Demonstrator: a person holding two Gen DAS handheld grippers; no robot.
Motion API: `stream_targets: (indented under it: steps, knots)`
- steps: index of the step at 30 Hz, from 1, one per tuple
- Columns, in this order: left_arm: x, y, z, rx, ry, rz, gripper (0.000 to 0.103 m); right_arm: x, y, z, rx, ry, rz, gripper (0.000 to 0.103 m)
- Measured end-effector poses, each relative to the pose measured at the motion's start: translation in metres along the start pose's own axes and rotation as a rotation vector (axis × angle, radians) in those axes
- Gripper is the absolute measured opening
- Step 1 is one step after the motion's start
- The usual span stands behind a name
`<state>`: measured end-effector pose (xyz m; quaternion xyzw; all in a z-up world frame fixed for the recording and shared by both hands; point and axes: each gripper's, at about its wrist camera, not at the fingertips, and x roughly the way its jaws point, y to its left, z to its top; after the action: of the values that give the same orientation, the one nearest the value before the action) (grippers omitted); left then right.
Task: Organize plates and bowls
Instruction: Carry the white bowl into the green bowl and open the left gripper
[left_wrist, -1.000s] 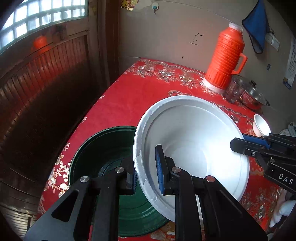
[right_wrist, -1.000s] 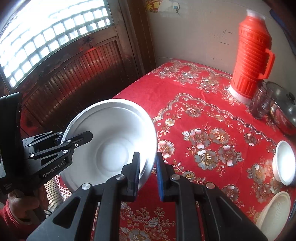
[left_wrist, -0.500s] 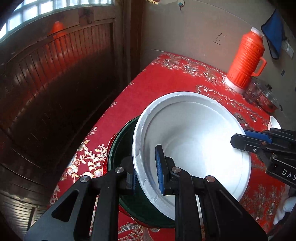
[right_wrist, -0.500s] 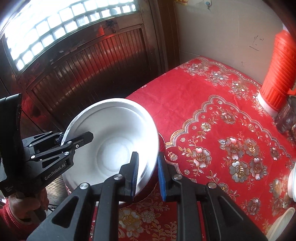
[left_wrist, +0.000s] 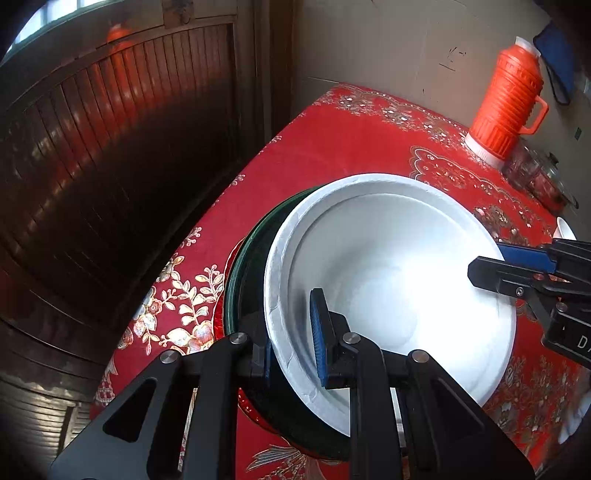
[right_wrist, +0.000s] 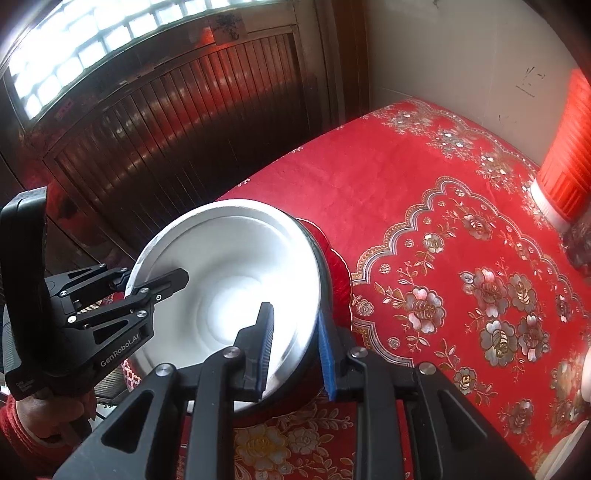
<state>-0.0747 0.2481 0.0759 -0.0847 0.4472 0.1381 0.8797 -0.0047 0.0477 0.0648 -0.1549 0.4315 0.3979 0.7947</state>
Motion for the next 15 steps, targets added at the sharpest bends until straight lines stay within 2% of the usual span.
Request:
stream_targets:
  steps: [5, 9, 15]
  knots:
    - [-0.0007, 0.0022, 0.0012, -0.02, -0.015, -0.008, 0.018, 0.001, 0.0026, 0.0002, -0.013, 0.001, -0.009, 0.028]
    - [0.0004, -0.0003, 0.0021, -0.024, -0.008, -0.038, 0.031, 0.0009, 0.0032, -0.0003, -0.019, -0.004, -0.017, 0.028]
    - [-0.0058, -0.0023, 0.0053, -0.016, -0.048, -0.009, 0.034, -0.0025, 0.0045, 0.0001, -0.03, -0.014, -0.039, 0.03]
